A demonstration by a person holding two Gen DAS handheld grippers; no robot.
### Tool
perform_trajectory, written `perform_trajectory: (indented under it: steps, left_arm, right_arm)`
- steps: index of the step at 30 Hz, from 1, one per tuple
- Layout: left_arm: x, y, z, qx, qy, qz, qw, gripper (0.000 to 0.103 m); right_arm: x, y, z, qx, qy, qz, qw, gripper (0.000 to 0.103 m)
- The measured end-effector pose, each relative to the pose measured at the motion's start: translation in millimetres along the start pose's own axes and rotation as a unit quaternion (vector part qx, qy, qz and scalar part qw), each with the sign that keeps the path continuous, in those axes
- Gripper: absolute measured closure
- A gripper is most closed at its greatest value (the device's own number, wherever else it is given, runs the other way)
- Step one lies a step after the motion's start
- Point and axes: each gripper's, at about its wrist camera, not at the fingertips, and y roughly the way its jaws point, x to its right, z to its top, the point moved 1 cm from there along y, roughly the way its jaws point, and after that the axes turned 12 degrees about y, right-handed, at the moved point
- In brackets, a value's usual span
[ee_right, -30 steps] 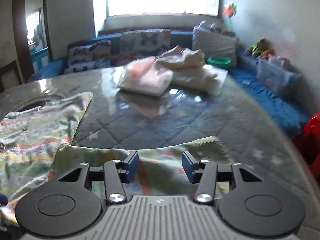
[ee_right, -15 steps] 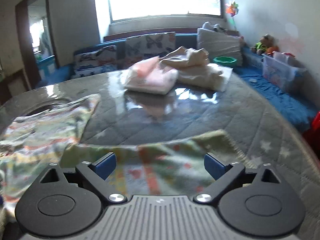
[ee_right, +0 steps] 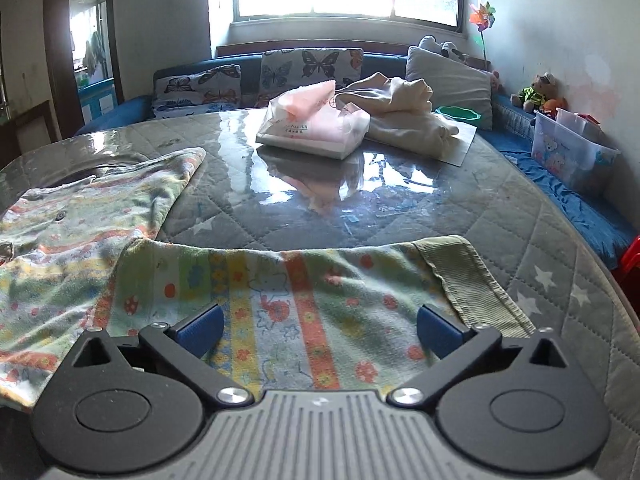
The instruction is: Fold clothes
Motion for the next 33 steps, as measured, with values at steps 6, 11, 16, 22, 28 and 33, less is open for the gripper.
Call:
perform_trajectory:
  steps: [6,11,16,22,28,33]
  left_arm:
    - [-41,-38,-10,0.03,-0.053,0.057,0.9965,0.018]
    - [-76,-65,-19,0.049,-0.097,0.107,0.9884,0.017]
    - [-109,-89,-30,0.06,-0.122,0.168,0.9764,0.015]
    - [-156,-104,-43,0.049,-0.141,0.256,0.955,0.009]
    - [-193,-96,-48,0.022,-0.131,0.312,0.9405,0.009]
    - [-216,-82,-54,0.001,-0.141,0.326,0.9347,0.01]
  right_arm:
    - [-26,-9,5,-0.016,-0.001,0.015,1.0,0.0]
    - [-84,-19,5,-0.007,-0.059,0.091,0.994,0.0]
    - [-148,-11,-2,-0.025,-0.115,0.166,0.979,0.0]
    - [-184,11,-23,-0.049,-0.16,0.178,0.97,0.0]
    - [-181,14,-31,-0.04,-0.163,0.184,0.969,0.0]
    - [-180,14,-30,-0.04,-0.162,0.185,0.968,0.0]
